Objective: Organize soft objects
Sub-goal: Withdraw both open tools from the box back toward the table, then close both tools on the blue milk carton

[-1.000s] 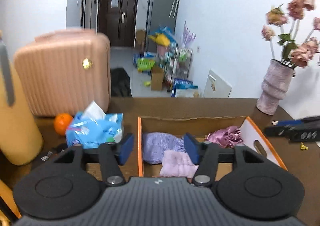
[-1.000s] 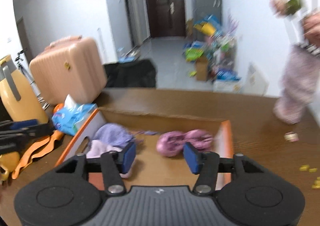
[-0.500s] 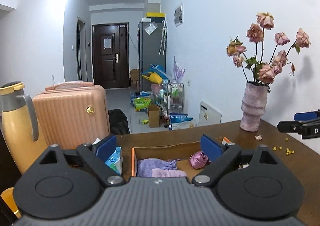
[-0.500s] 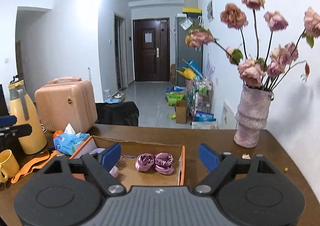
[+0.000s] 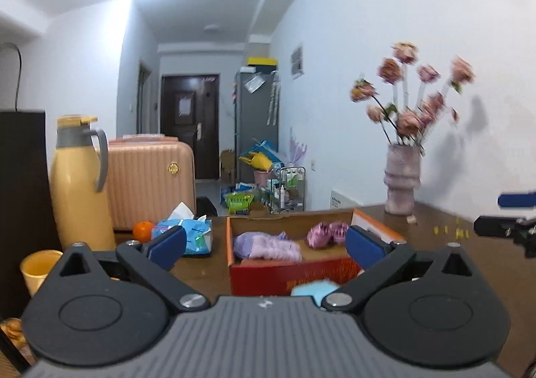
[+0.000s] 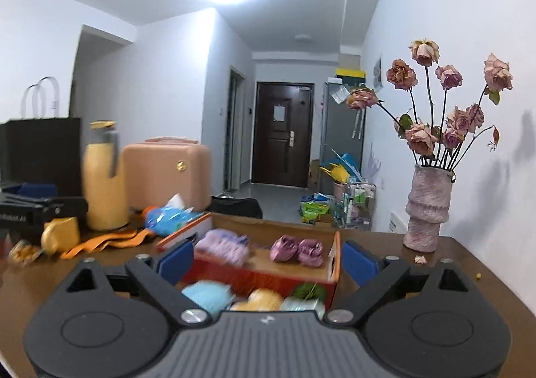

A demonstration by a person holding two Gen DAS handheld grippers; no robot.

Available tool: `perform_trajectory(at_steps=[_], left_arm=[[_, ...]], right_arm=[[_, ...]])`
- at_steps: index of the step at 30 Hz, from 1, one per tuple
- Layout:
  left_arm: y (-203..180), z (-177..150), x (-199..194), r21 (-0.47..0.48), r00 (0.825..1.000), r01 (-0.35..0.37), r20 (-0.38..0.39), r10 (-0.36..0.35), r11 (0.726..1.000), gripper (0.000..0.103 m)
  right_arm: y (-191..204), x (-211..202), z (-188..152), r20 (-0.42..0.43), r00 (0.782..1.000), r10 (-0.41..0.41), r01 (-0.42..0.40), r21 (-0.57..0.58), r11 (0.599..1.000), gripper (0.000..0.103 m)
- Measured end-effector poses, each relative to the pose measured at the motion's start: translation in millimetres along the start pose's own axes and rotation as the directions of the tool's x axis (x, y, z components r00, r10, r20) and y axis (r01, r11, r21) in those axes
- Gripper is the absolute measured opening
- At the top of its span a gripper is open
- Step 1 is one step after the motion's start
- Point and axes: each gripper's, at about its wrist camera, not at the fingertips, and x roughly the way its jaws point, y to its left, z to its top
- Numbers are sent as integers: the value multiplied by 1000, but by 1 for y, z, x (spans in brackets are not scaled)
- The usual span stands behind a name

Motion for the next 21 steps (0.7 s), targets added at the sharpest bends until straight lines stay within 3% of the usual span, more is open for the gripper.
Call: perform_trajectory(at_steps=[5, 9, 14, 21], left_arm=[[3, -30, -43, 22, 1000, 17, -17, -17, 1000, 103], [3, -48, -60, -12, 998, 35, -54, -36, 999, 103], [-9, -56, -49, 29, 994, 46, -98, -43, 999, 103], [-13, -65, -27, 16, 986, 79, -147, -76, 997, 103]], right_arm=[[23, -42, -42, -40, 999, -8, 6, -52, 999, 96], [31, -62, -65, -71, 997, 0, -1, -7, 1000, 96], [33, -58, -72, -97, 995, -12, 10, -25, 1000, 96], [31, -37, -75, -134, 991, -14, 14, 0, 1000, 96]])
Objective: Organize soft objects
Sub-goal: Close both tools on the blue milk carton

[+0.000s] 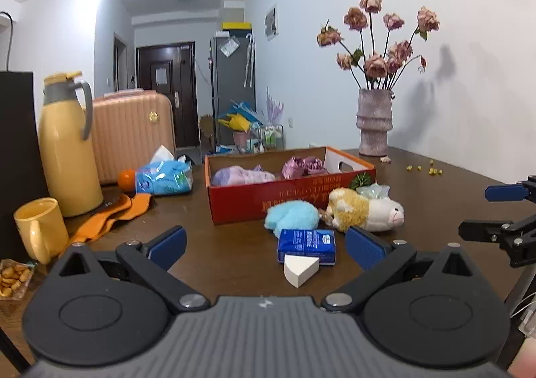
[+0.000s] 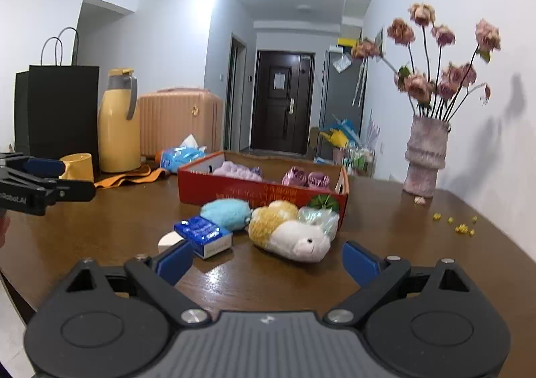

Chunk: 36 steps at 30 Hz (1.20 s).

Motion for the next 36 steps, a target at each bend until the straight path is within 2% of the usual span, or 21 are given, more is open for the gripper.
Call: perform_trajectory(at_steps=[3, 5, 7, 9, 11, 16, 18, 20, 22, 25, 27, 28, 31, 36], left_arm=[[4, 0, 17, -29, 999, 12, -31, -13, 1000, 103], [7, 0, 30, -56, 998, 25, -48, -28, 998, 102], [10, 1, 45, -80, 996, 40, -77, -46, 996, 94], [13, 3, 67, -92, 990, 58, -120, -69, 994, 77], [16, 4, 90, -94, 982, 79, -165, -93, 992, 69], [20, 6, 146, -112, 960, 122, -240, -146, 986, 65], [20, 5, 164, -131, 949, 146, -262, -176, 981, 58], [25, 2, 178, -171, 933, 175, -285, -219, 970, 49], [30, -2, 188, -211, 922, 177, -307, -237, 961, 44], [40, -8, 193, -280, 908, 207, -301, -290, 937, 34], [42, -8, 192, -320, 900, 219, -300, -318, 922, 23], [42, -7, 191, -336, 895, 218, -304, -325, 916, 23], [36, -7, 185, -327, 899, 203, -310, -308, 923, 23], [37, -7, 182, -371, 905, 184, -297, -304, 910, 20]], right_arm=[[1, 15, -2, -40, 999, 34, -33, 22, 999, 87], [2, 28, -3, -75, 995, 59, -56, 44, 997, 77], [3, 44, -3, -108, 991, 82, -74, 69, 995, 69], [3, 60, -3, -136, 985, 106, -93, 98, 991, 62], [4, 78, -3, -163, 977, 135, -113, 137, 984, 54], [4, 126, 2, -201, 959, 202, -145, 266, 953, 38], [5, 145, 3, -212, 953, 215, -141, 315, 939, 37], [6, 163, 4, -223, 946, 234, -144, 358, 923, 30], [8, 180, 4, -232, 939, 255, -149, 395, 906, 29], [10, 195, 3, -224, 934, 278, -161, 430, 888, 26], [11, 201, 3, -217, 937, 273, -157, 438, 885, 24], [11, 204, 4, -215, 939, 269, -153, 440, 885, 23], [10, 208, 5, -215, 939, 269, -156, 431, 889, 21], [9, 202, 8, -213, 940, 266, -153, 432, 889, 18]])
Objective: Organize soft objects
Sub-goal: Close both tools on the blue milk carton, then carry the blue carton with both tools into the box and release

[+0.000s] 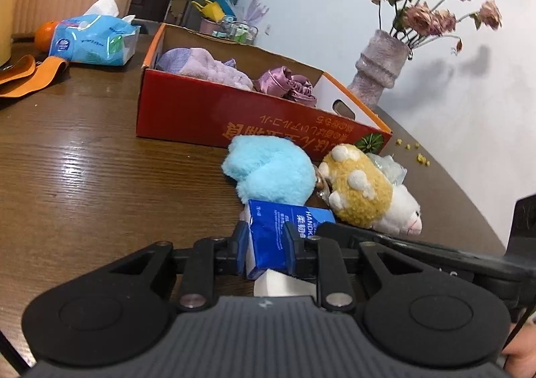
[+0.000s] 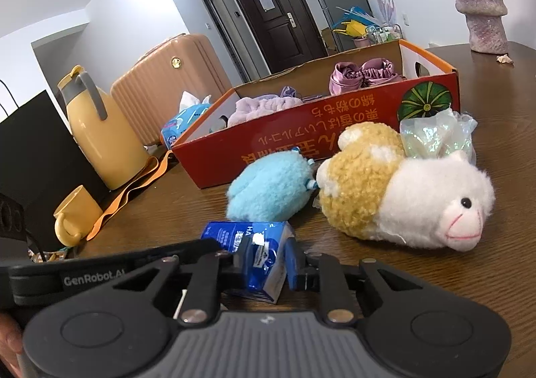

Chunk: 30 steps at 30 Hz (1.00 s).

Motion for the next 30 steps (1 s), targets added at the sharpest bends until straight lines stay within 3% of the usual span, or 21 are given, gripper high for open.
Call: perform_trajectory(at_steps=[14, 22, 26, 30], left_arm=[[-61, -16, -81, 30, 992, 23, 121, -26, 999, 19], [-88, -21, -96, 64, 989, 29, 146, -38, 997, 19], [-88, -10, -92, 72, 985, 29, 169, -41, 997, 19], [-84, 35, -73, 91, 977, 20, 212, -39, 996, 19]], right_arm=[[20, -100, -9, 147, 988, 40, -30, -69, 997, 18], [16, -136, -13, 196, 980, 47, -35, -67, 997, 18], [11, -132, 1, 196, 978, 72, -62, -58, 996, 18], [14, -111, 45, 215, 974, 70, -43, -126, 991, 18]])
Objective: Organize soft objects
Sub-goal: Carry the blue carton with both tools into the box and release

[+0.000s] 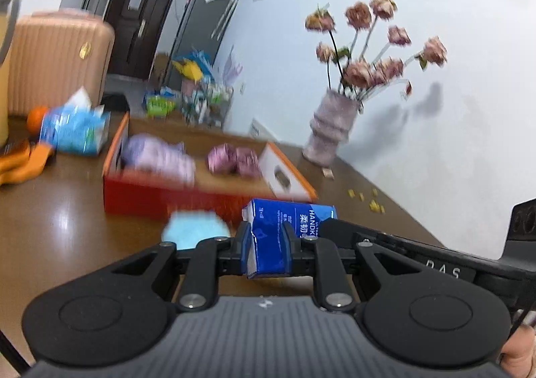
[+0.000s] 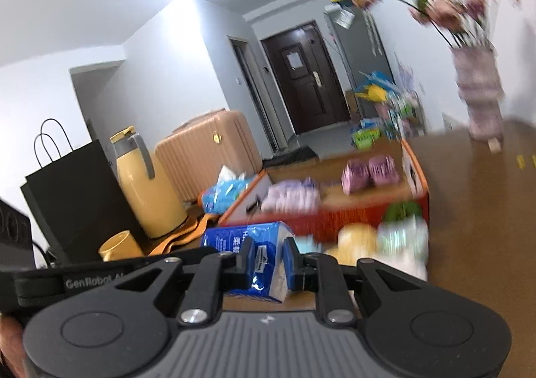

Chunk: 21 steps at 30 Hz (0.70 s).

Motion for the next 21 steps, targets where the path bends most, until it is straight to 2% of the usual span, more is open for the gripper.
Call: perform_trajectory(at_steps=[3, 6, 8, 11, 13, 16, 19, 21], left_arm=[[12, 39, 41, 20, 1000, -22, 15, 21, 1000, 19], [39, 85, 96, -37, 999, -34, -13, 34, 999, 19], [56, 107, 133, -68, 998, -52, -31, 50, 996, 19], [86, 128, 197, -109, 993, -92, -79, 84, 990, 19], [106, 131, 236, -135, 985, -123, -136, 104, 983, 19], [130, 127, 284, -134, 963, -172, -230, 138, 976, 19], [138, 124, 313, -106, 941, -188, -305, 148, 976, 17], [134, 121, 323, -58, 924, -209, -338, 178, 976, 17]], right_arm=[[-4, 39, 38, 3, 1000, -30, 30, -76, 997, 18], [-20, 97, 83, -38, 998, -46, 43, -83, 996, 18], [-35, 144, 112, -90, 995, -53, 45, -90, 995, 18], [-56, 216, 137, -164, 982, -89, 72, -107, 992, 18], [-69, 262, 143, -223, 967, -123, 102, -104, 989, 18], [-90, 323, 142, -329, 932, -155, 130, -96, 987, 18], [-102, 361, 132, -403, 891, -209, 173, -125, 977, 17], [-106, 373, 124, -427, 873, -237, 196, -139, 971, 13]])
